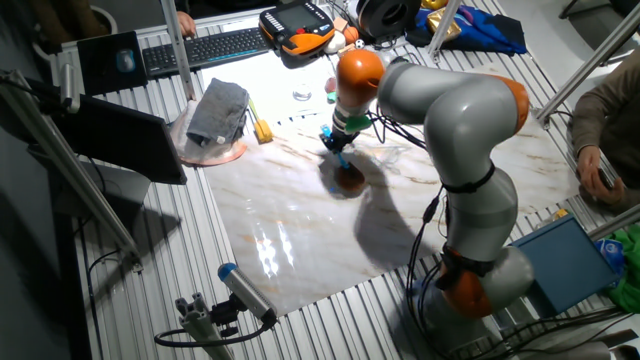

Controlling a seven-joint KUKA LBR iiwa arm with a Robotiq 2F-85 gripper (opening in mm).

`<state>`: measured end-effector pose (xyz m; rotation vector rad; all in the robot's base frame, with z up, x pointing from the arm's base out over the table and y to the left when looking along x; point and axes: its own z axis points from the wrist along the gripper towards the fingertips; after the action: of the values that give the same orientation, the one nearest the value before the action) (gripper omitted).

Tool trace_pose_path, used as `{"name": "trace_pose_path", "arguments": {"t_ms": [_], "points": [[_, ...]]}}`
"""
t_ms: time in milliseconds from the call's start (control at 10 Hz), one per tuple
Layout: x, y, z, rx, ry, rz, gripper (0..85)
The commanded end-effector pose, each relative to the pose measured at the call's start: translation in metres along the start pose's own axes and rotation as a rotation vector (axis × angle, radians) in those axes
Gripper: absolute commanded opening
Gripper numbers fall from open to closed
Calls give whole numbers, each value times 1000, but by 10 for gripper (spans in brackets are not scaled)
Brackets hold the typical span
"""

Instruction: Scrub the table with a brush

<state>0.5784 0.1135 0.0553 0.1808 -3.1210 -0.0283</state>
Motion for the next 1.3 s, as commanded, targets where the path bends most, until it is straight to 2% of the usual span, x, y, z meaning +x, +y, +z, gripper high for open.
{"name": "trace_pose_path", "arguments": {"t_ms": [0, 100, 200, 400, 700, 1000, 1200], "points": [[0, 0, 0, -12, 1, 14, 0], [0, 0, 0, -6, 3, 15, 0], [-3, 0, 1, -29, -10, 30, 0], [-22, 4, 6, -49, -32, 52, 0], [-40, 7, 12, -42, -59, 53, 0], [-57, -6, 9, -37, -60, 25, 0], [-68, -13, 16, -25, -81, 4, 0]]}}
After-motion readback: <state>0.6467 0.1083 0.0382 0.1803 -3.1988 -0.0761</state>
